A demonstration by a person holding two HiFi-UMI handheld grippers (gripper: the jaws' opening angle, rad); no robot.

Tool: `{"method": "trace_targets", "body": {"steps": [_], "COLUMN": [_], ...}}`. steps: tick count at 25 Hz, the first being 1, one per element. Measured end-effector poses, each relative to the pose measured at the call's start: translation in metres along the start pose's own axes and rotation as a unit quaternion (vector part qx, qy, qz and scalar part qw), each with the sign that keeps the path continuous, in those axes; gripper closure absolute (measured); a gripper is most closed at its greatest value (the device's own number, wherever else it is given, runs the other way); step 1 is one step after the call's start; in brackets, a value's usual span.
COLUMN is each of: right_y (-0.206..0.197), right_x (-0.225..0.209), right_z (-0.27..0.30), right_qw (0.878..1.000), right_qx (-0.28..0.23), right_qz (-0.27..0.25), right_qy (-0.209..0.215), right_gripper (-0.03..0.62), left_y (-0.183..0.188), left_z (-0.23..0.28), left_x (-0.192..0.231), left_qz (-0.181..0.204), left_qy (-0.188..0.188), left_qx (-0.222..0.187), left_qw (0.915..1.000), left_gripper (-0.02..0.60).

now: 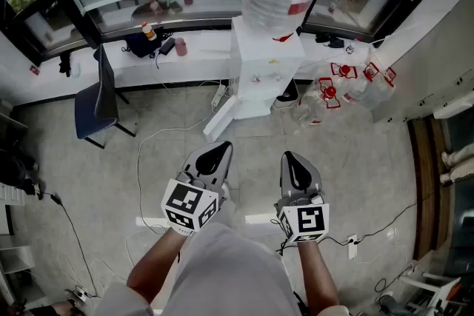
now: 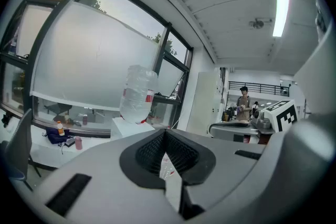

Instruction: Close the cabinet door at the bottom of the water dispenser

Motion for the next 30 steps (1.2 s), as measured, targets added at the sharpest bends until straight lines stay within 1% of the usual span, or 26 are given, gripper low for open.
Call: {"method": "trace_targets", "body": {"steps": [4, 8, 11, 13, 17, 21, 24, 30], "right_y": [-0.002, -0.023, -0.036, -0.034, -0.028, -0.024, -0.018, -0.007], "right_x": [0.009, 0.015, 0.019, 0.023, 0.028, 0.030, 0.033, 0.047], "right_z": [-0.067, -0.129, -0.164, -0.175, -0.179, -0.170, -0.149, -0.097], "right_qw": [0.999, 0.999, 0.999, 0.999, 0.999, 0.999, 1.000, 1.000], "right_qx": [-0.020, -0.011, -0.003, -0.007, -0.013, -0.016, -0.017, -0.018], "right_qz": [-0.009, -0.005, 0.010, 0.010, 0.016, 0.013, 0.012, 0.009], "right_qy": [0.025, 0.037, 0.038, 0.038, 0.034, 0.025, 0.014, -0.014], "right_gripper": [0.583, 0.583, 0.583, 0.583, 0.583, 0.583, 0.583, 0.583], "left_y": [-0.030, -0.062, -0.077, -0.076, -0.071, -0.067, -0.060, -0.039], "left_z": [-0.026, -0.055, -0.072, -0.079, -0.088, -0.089, -0.088, -0.081], "left_x": [-0.069, -0.130, -0.162, -0.172, -0.173, -0.157, -0.134, -0.075], "left_qz": [0.010, 0.002, -0.004, 0.000, 0.002, 0.000, -0.001, -0.009], "left_qy": [0.008, 0.003, -0.002, -0.005, -0.005, -0.007, -0.014, -0.034], "left_qx": [0.010, 0.026, 0.033, 0.033, 0.028, 0.022, 0.017, 0.009], "left_qw": [0.9999, 0.9997, 0.9994, 0.9995, 0.9996, 0.9997, 0.9998, 0.9993], "left_gripper": [0.577, 0.577, 0.577, 0.577, 0.577, 0.577, 0.577, 0.577]}}
Point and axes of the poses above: the fingertips, and each gripper's own axes: z forward along the fingers, x to its left, y out of its top, the point moved 1 cm from there along -z, backward along the fingers, and after that the axes turned 15 degrees about -y, right-handed, at the moved point
